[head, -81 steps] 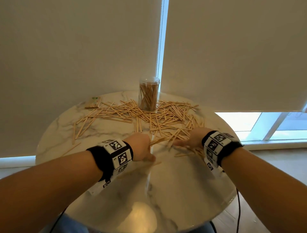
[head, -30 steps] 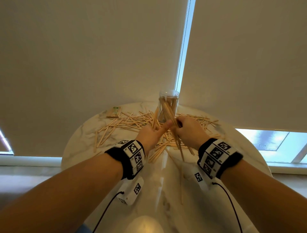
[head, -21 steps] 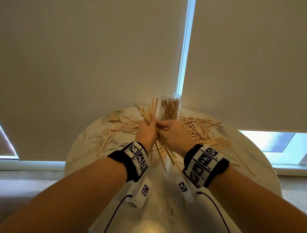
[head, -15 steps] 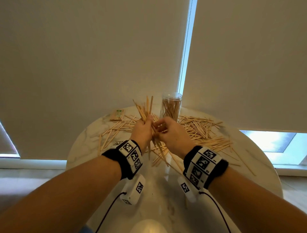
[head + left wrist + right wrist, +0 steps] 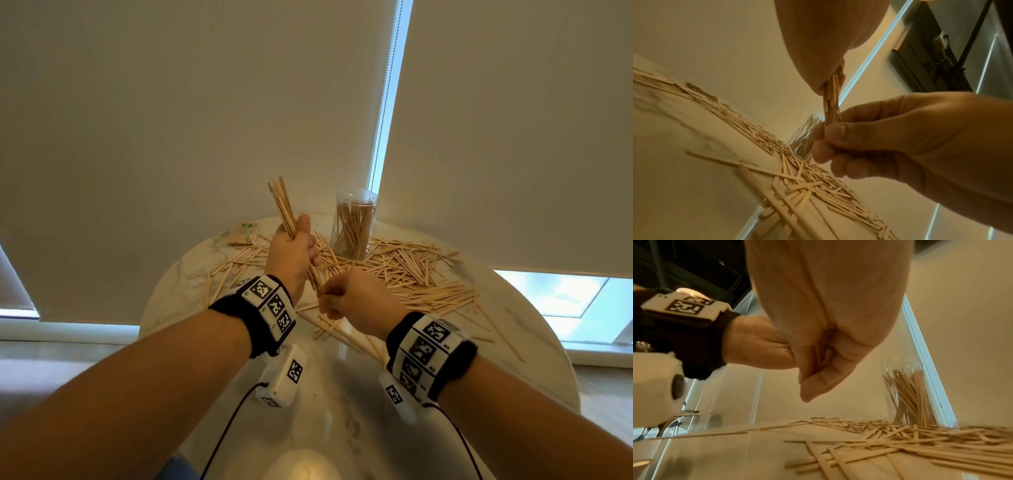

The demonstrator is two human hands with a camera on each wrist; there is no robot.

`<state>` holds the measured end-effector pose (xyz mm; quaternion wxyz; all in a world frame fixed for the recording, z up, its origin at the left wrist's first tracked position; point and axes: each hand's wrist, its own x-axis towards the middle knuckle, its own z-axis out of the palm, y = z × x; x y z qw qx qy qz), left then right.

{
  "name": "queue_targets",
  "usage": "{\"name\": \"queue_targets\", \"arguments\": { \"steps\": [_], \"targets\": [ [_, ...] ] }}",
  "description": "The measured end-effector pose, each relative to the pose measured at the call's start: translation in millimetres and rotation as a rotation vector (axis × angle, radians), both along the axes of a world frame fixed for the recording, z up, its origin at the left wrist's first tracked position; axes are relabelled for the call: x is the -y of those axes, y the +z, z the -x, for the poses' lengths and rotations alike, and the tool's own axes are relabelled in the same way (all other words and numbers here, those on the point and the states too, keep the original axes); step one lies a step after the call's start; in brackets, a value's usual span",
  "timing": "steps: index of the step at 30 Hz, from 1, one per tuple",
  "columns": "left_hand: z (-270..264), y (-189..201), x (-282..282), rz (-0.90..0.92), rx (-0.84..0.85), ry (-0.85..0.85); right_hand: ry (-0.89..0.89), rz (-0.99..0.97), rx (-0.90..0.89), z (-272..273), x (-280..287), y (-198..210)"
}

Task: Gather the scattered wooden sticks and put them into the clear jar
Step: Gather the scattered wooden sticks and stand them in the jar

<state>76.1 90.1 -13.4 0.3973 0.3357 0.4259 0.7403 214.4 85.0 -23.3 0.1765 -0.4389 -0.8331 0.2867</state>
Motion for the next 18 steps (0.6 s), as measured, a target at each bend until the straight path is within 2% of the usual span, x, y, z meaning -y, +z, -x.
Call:
{"name": "queue_targets", "arguments": {
  "steps": [5, 6, 9, 10, 13, 15, 17, 18],
  "targets": [
    [0.1, -5.1, 5.5, 0.078, -0.077, -0.092, -0.060, 0.070, -0.284, 3.0, 1.4, 2.6],
    [-0.4, -7.5, 5.9, 0.099, -0.104, -0.079, -0.042, 0.099, -0.272, 3.5, 0.9, 5.2],
    [1.5, -13.3, 5.3, 0.182, -0.248, 0.006, 0.021, 0.083, 0.014, -1.0, -5.4, 16.3],
    [2.9, -14.0, 6.6, 0.203, -0.272, 0.008, 0.010, 0.044, 0.022, -3.1, -8.7, 21.2],
    [2.5, -19.2, 12.6, 0.276, -0.329, -0.125, -0.152, -0.080, -0.311, -10.8, -14.9, 44.7],
    [-4.2, -23.3, 18.5, 0.336, -0.476, -0.251, -0.207, -0.122, -0.445, -12.5, -19.3, 60.1],
    [-14.0, -25.2, 23.2, 0.354, -0.710, -0.349, -0.195, -0.214, -0.350, -11.5, -22.4, 68.8],
    [-19.4, -24.5, 24.9, 0.338, -0.799, -0.379, -0.169, -0.241, -0.225, -10.5, -23.3, 69.7]
  ]
}}
